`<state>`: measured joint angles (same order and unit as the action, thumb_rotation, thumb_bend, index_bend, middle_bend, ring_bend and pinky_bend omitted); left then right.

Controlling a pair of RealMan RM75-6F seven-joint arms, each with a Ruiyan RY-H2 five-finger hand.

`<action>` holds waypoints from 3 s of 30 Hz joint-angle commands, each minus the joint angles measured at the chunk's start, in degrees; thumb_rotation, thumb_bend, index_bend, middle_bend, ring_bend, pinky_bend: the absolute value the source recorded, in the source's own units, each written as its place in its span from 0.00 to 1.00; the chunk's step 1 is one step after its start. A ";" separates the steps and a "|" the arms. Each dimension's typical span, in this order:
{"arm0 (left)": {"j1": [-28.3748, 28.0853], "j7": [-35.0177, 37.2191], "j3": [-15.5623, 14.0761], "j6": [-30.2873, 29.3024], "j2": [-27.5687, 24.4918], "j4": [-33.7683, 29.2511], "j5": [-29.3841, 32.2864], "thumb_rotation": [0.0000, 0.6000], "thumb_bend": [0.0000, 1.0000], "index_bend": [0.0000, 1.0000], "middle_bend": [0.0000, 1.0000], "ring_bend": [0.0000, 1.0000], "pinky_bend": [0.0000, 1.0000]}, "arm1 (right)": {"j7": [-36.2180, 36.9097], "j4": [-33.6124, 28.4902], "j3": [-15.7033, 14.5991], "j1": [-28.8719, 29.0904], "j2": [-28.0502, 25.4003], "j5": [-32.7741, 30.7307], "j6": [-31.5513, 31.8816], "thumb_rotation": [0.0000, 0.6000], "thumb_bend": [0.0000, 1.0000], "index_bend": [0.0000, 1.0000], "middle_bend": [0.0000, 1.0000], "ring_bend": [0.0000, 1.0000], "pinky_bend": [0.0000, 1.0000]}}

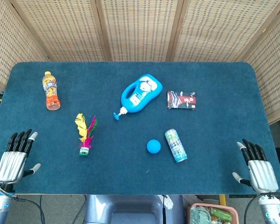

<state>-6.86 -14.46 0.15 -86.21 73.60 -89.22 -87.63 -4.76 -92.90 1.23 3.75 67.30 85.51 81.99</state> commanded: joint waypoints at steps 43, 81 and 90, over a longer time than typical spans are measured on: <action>-5.57 2.89 5.34 6.37 -1.13 0.72 2.22 1.00 0.19 0.22 0.00 0.00 0.00 | 0.41 0.46 0.06 0.10 -0.04 -0.79 -0.91 1.00 0.17 0.05 0.00 0.00 0.00; -32.57 6.85 8.08 35.03 13.07 32.41 4.38 1.00 0.22 0.32 0.00 0.00 0.00 | 2.03 5.72 2.18 1.74 1.88 -7.58 -6.14 1.00 0.17 0.05 0.00 0.00 0.00; -34.44 8.56 5.69 35.06 17.11 38.06 2.30 1.00 0.22 0.31 0.00 0.00 0.00 | 2.44 5.80 2.25 1.81 1.86 -7.41 -6.01 1.00 0.17 0.05 0.00 0.00 0.00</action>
<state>-40.95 -5.98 6.24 -51.21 90.24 -51.64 -84.97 -2.32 -87.10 3.48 5.56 69.16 78.10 75.97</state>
